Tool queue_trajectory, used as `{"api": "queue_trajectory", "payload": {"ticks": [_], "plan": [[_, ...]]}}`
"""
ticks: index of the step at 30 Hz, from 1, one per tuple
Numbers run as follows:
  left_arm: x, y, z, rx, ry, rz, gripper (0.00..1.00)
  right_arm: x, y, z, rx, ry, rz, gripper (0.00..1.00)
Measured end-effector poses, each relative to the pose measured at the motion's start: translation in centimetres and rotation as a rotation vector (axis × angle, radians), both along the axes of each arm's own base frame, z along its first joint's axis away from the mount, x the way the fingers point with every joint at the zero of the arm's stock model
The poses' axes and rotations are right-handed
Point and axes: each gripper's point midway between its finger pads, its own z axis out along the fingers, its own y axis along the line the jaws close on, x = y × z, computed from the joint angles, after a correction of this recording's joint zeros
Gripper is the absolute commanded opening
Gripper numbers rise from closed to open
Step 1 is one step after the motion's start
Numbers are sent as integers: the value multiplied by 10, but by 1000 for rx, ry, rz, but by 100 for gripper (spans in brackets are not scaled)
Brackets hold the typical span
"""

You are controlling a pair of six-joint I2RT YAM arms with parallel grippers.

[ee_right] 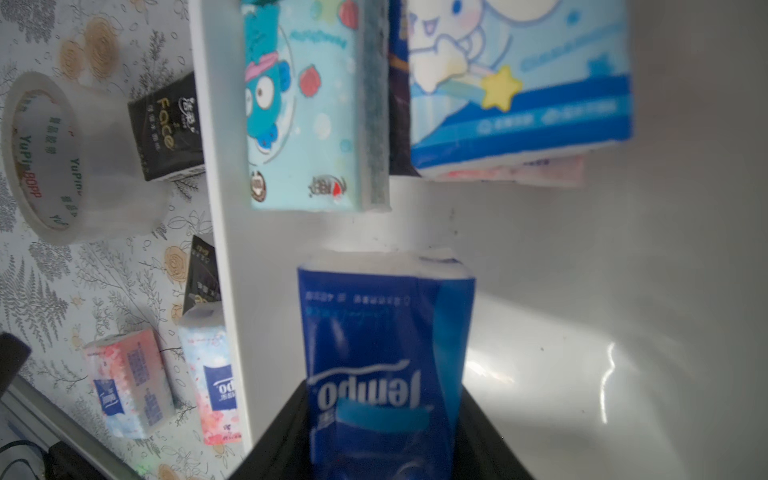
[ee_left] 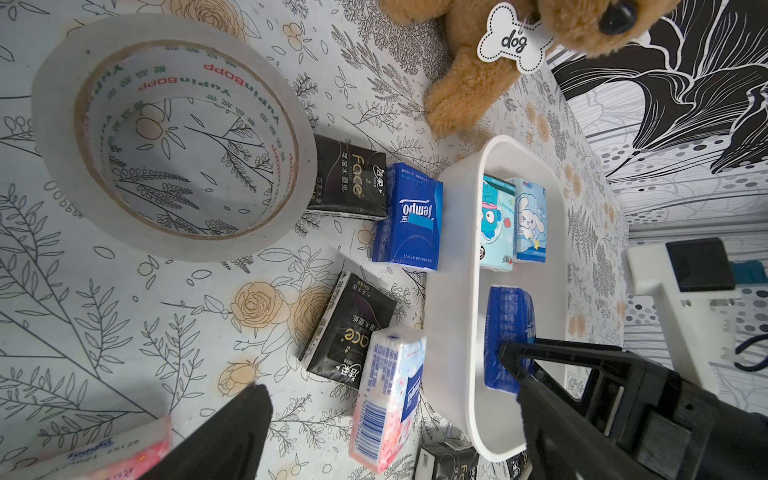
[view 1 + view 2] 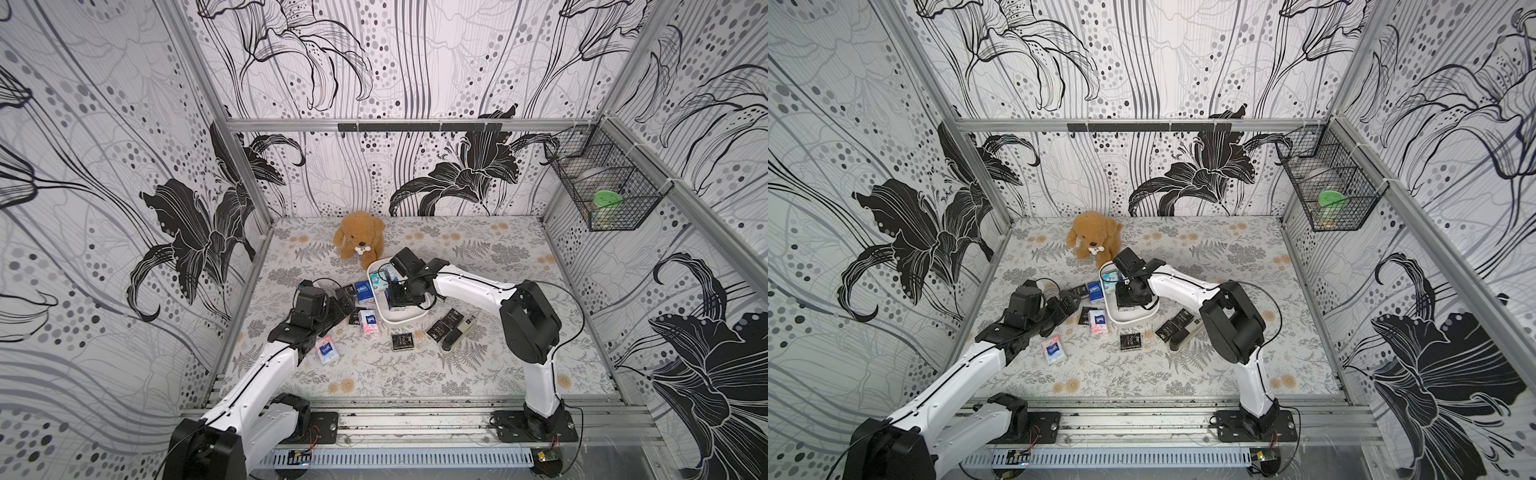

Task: Put the pocket tissues into the storage box
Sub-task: Place the pocket tissues in the storage box.

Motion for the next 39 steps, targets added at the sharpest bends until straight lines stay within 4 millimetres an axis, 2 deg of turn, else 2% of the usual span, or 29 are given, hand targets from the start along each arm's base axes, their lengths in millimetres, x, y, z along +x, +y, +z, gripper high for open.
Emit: {"api": "queue_trajectory", "payload": {"ticks": [10, 17, 22, 29, 34, 39], "plan": [[-2, 1, 0, 7, 0, -3, 97, 9, 18, -16, -9, 6, 12, 51], [-2, 1, 2, 16, -8, -15, 100, 15, 22, -22, -19, 6, 12, 57], [-4, 0, 0, 22, -4, -34, 94, 15, 22, -26, -26, 12, 12, 66], [-12, -1, -8, 43, 36, -60, 82, 15, 22, -25, -26, 8, 10, 70], [-17, -13, -17, 48, 69, -104, 81, 18, 19, -5, -14, -32, 0, 72], [-24, -27, -31, 38, 120, -145, 80, 19, 11, 38, 22, -108, -18, 73]]}}
